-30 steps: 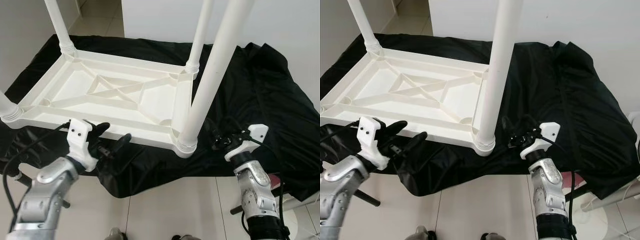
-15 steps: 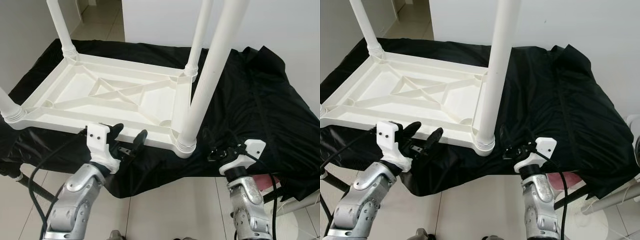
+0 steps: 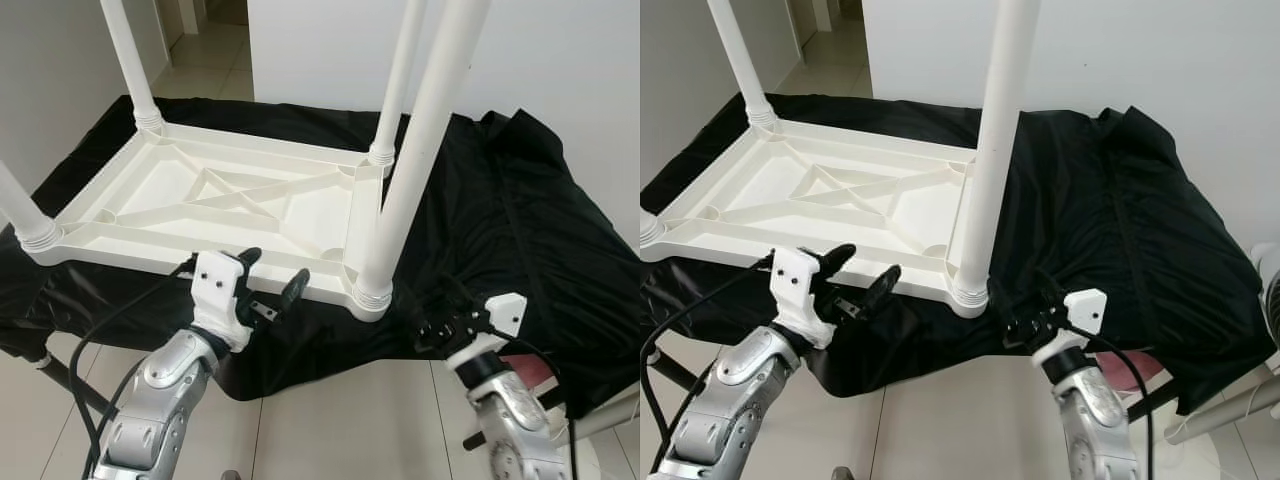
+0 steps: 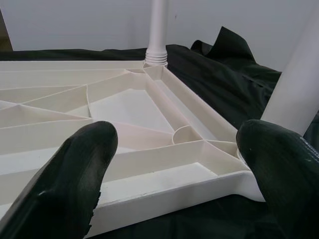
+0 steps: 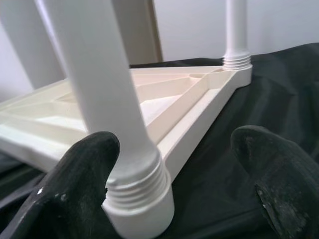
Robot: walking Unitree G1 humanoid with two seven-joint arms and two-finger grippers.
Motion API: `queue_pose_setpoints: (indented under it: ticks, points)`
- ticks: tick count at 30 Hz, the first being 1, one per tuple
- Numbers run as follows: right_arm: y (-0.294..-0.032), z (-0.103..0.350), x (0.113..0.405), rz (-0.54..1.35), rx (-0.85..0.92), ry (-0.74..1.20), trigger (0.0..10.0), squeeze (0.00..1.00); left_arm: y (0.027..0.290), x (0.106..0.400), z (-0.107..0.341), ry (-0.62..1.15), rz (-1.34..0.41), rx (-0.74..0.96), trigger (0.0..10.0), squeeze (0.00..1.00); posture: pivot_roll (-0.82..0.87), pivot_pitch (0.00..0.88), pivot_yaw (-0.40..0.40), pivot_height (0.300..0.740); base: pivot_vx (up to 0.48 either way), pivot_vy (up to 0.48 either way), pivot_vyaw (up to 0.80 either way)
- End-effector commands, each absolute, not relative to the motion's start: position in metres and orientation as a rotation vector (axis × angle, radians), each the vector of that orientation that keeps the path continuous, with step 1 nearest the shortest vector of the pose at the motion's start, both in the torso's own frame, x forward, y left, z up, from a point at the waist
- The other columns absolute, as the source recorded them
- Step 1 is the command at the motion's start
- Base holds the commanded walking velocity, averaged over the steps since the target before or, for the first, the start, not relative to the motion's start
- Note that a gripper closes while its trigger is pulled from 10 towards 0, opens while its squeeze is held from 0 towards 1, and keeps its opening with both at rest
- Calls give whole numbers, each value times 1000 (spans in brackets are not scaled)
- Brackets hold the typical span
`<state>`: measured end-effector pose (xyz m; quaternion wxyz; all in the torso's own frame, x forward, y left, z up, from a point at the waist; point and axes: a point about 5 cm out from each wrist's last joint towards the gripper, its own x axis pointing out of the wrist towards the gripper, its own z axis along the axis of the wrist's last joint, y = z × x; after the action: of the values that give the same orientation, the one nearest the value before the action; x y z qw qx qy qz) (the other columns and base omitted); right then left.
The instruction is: Building children table
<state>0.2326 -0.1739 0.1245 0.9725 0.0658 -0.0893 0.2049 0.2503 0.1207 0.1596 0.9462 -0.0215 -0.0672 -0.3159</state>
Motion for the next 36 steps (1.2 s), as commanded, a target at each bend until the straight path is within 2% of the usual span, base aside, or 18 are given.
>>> queue_pose_setpoints:
  ticks: [1, 9, 15, 26, 29, 34, 35, 36]
  points:
    - [-170, 126, 231, 495, 120, -165, 10000, 0, 116, 251, 160, -124, -677, -67, 10000, 0, 15, 0, -17, 740, 0, 0, 0]
    - [-179, 134, 247, 631, 99, -124, 10000, 0, 108, 255, 165, -94, -735, -167, 10000, 0, 30, 0, -33, 740, 0, 0, 0]
    - [-183, 144, 264, 669, 50, -137, 10000, 0, 101, 252, 168, -99, -804, -123, 10000, 0, 41, 0, -41, 740, 0, 0, 0]
    - [-173, 147, 287, 768, -30, -129, 10000, 0, 88, 251, 166, -87, -897, -29, 10000, 0, 49, 0, -34, 740, 0, 0, 0]
    - [-160, 148, 302, 853, -64, -121, 10000, 0, 85, 254, 169, -98, -904, -23, 10000, 0, 61, 0, -52, 740, 0, 0, 0]
    - [-156, 150, 311, 898, -104, -117, 10000, 0, 85, 255, 170, -110, -894, -17, 10000, 0, 66, 0, -66, 740, 0, 0, 0]
    - [-157, 151, 315, 900, -110, -113, 9373, 0, 85, 256, 170, -109, -891, -20, 10000, 0, 69, 0, -70, 740, 0, 0, 0]
    - [-157, 151, 318, 902, -113, -111, 9373, 0, 85, 255, 170, -109, -890, -21, 10000, 0, 70, 0, -72, 740, 0, 0, 0]
